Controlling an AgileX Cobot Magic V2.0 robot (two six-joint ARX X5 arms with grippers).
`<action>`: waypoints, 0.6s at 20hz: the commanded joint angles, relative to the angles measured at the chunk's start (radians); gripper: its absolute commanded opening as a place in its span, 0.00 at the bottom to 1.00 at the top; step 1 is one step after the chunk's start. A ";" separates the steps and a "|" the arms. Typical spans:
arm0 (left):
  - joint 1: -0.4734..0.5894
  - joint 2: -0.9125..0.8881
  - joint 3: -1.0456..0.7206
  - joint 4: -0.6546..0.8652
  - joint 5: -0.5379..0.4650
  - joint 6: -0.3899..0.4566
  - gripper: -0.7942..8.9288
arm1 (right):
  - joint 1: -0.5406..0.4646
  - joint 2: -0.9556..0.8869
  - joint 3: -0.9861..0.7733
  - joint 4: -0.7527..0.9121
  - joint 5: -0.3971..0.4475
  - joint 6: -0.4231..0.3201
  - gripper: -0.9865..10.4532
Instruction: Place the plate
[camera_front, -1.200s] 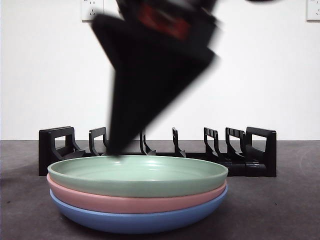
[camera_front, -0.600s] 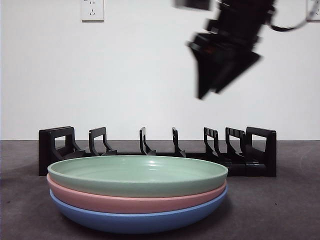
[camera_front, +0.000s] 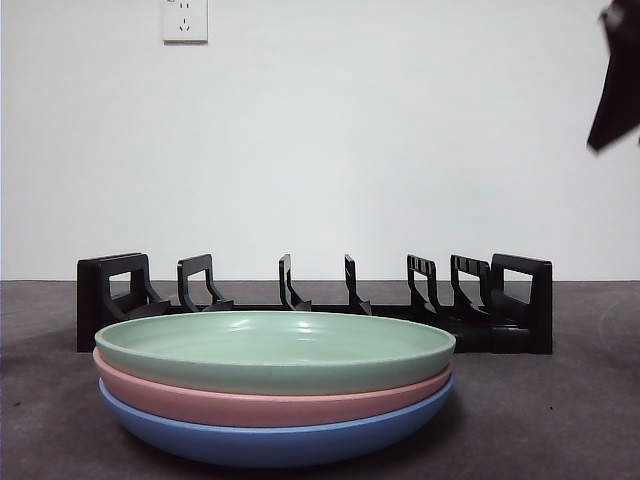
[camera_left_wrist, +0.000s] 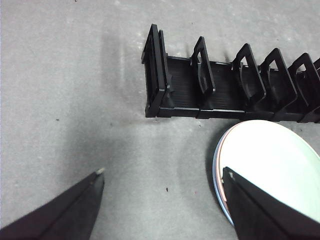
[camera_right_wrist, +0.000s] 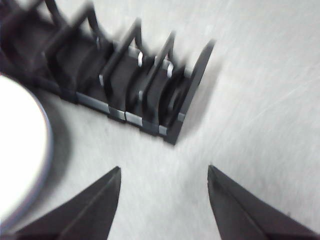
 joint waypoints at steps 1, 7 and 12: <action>0.000 0.005 0.019 0.001 -0.005 0.000 0.47 | 0.005 -0.044 0.008 0.000 -0.001 0.029 0.33; 0.000 0.005 0.019 0.002 0.016 0.006 0.09 | 0.005 -0.110 0.009 -0.016 -0.025 0.031 0.10; 0.000 -0.001 0.019 -0.022 0.015 0.001 0.09 | 0.006 -0.116 0.009 0.012 -0.040 0.029 0.10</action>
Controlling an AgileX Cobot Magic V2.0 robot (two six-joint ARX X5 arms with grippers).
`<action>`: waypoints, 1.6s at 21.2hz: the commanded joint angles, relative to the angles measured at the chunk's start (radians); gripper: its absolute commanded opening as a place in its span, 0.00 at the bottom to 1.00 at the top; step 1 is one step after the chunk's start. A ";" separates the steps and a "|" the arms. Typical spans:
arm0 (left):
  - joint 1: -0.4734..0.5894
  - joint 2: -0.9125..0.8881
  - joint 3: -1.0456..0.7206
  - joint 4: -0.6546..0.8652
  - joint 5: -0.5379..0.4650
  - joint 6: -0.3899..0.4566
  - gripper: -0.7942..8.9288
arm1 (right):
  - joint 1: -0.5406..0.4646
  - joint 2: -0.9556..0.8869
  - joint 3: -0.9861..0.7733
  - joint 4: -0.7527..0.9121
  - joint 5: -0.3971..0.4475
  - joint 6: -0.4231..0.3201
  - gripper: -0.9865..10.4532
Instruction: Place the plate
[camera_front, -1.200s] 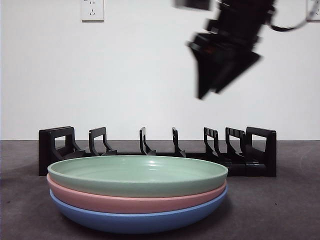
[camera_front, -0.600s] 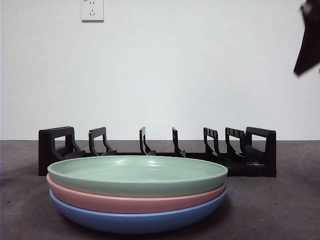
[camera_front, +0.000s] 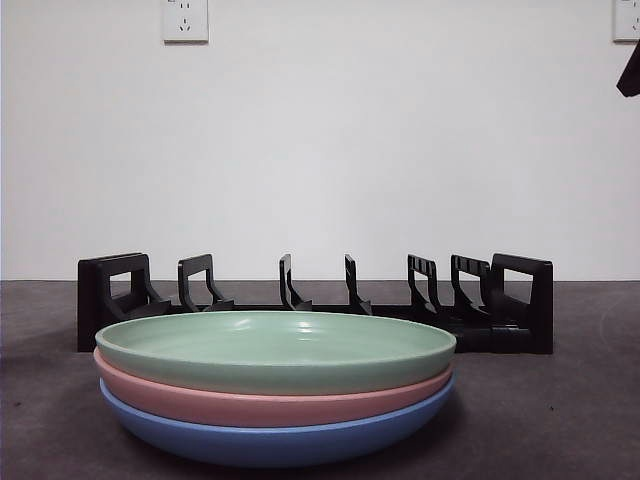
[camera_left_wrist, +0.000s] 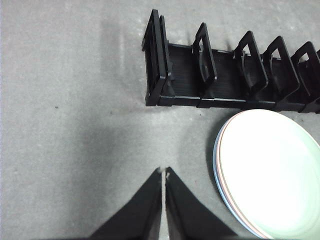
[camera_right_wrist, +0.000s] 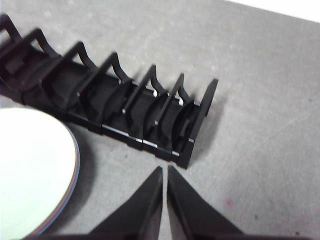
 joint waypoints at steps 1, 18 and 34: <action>0.000 0.001 0.019 0.014 0.005 0.001 0.09 | 0.005 0.002 0.008 0.019 0.008 0.011 0.10; 0.169 -0.562 -0.750 0.826 -0.012 0.269 0.09 | 0.005 0.002 0.008 0.021 0.008 0.010 0.10; 0.195 -0.571 -0.807 0.882 -0.043 0.220 0.09 | 0.005 0.002 0.008 0.029 0.009 0.010 0.10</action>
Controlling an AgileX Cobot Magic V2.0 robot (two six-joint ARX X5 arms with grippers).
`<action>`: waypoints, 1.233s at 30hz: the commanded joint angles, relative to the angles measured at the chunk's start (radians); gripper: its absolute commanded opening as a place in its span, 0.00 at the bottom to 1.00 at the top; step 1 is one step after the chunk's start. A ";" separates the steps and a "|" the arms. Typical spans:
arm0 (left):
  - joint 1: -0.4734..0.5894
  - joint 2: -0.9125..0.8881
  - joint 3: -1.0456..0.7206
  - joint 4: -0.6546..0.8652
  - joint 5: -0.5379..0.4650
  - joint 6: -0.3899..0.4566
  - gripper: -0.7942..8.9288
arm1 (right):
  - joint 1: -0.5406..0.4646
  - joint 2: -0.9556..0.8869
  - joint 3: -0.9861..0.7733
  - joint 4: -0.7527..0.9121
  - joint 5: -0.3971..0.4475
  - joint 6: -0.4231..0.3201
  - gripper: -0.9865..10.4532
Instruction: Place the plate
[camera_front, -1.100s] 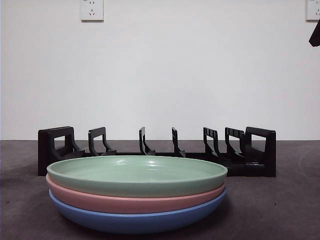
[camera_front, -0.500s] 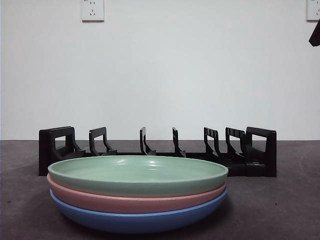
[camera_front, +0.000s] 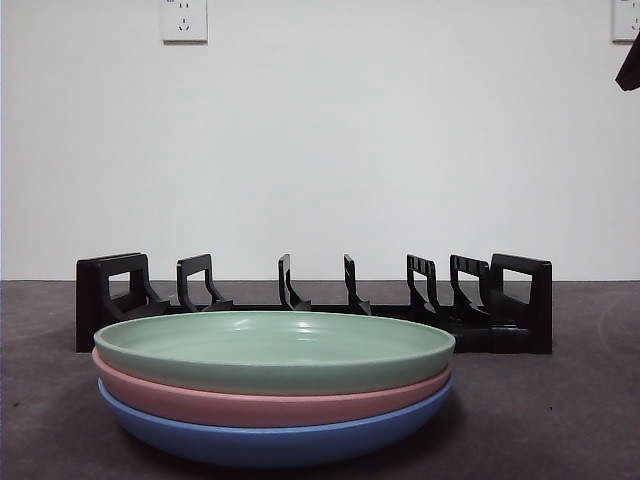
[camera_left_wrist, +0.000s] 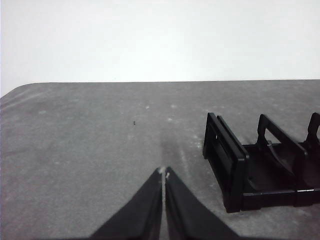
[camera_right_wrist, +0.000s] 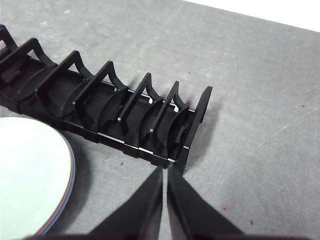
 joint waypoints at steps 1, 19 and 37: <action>0.001 -0.001 -0.019 0.018 -0.007 -0.049 0.09 | 0.005 0.003 0.008 0.011 0.001 0.010 0.10; 0.001 -0.001 -0.019 0.004 -0.006 -0.098 0.09 | 0.005 0.003 0.008 0.008 0.006 -0.005 0.10; 0.001 -0.001 -0.019 0.004 -0.006 -0.098 0.09 | -0.346 -0.482 -0.549 0.348 -0.029 -0.047 0.10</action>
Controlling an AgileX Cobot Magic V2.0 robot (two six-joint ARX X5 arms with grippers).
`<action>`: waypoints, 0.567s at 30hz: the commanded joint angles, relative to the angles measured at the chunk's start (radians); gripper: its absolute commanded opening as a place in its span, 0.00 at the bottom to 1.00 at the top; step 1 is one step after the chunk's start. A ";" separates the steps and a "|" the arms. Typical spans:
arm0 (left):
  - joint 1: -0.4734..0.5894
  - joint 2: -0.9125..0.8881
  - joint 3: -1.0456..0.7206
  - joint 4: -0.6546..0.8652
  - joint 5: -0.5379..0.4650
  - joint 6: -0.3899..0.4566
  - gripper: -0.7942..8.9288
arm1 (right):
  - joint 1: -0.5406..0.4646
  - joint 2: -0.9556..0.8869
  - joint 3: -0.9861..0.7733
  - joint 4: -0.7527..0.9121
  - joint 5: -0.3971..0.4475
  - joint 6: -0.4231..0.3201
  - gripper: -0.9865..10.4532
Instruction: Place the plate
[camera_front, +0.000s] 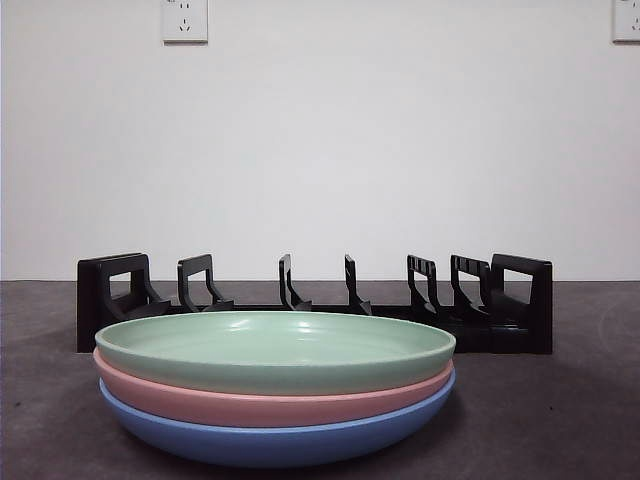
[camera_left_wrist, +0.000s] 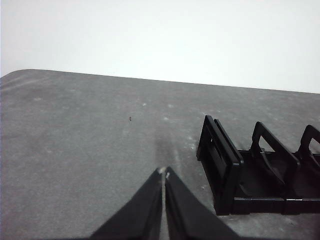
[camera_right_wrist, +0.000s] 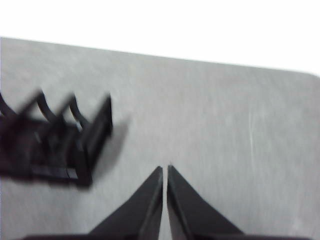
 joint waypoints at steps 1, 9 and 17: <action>0.001 -0.001 -0.019 0.011 -0.006 -0.004 0.09 | -0.022 -0.073 -0.079 0.015 -0.011 0.023 0.10; 0.001 0.000 -0.018 0.013 -0.006 -0.004 0.09 | -0.056 -0.202 -0.161 0.012 0.000 0.045 0.10; 0.001 -0.001 -0.018 0.018 -0.006 -0.004 0.09 | -0.056 -0.202 -0.161 0.064 0.000 0.044 0.10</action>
